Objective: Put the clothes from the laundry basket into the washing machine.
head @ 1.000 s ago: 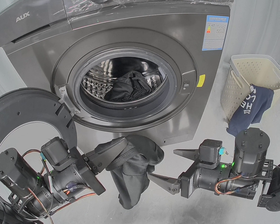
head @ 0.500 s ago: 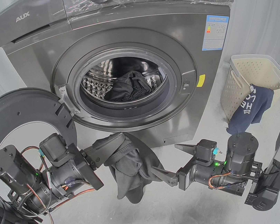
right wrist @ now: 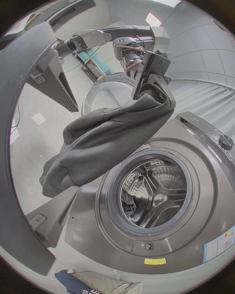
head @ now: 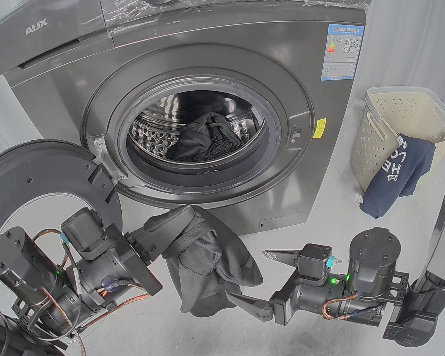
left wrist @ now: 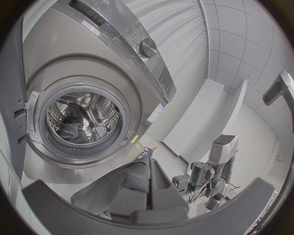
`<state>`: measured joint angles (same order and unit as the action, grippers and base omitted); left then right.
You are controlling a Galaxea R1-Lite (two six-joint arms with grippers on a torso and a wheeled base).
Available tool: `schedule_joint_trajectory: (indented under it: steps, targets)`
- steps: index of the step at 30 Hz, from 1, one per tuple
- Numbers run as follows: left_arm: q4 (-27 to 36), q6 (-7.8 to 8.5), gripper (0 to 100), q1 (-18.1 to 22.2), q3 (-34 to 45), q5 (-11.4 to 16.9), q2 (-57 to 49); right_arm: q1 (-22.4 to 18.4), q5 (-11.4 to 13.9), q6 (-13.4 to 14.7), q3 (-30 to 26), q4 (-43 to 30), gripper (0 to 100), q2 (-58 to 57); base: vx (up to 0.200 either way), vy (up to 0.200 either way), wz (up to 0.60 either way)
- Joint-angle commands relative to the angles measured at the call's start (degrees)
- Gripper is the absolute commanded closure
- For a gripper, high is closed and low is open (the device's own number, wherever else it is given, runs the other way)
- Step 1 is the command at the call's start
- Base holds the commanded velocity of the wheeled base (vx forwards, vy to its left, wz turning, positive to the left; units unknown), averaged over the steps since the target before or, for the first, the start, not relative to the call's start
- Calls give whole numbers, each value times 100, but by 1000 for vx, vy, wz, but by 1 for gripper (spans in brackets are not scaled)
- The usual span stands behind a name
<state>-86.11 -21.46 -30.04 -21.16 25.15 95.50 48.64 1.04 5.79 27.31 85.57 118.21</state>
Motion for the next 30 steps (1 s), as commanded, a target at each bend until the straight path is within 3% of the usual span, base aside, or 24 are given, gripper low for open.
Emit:
schedule_joint_trajectory:
  steps: [1, 14, 17, 26, 30]
  targets:
    - [-2, 1, 100, -2, 24, -1, -40, -48, -25, -25, 249, 13, 0, 255, 0, 0, 0]
    - [7, -8, 100, 7, 7, -36, -49, -206, -60, -43, 996, 4, 0, 782, 0, 0, 0]
    - [7, -43, 100, -2, 24, -36, -67, -364, -183, -43, 1242, -5, 0, 844, 0, 0, 0]
    - [7, -61, 100, -11, 60, -36, -84, -997, -183, -96, 943, -5, 0, 308, 0, 0, 0]
    - [-2, -61, 100, -28, 51, -36, -75, -1050, -183, -104, 679, 4, 0, 149, 0, 0, 0]
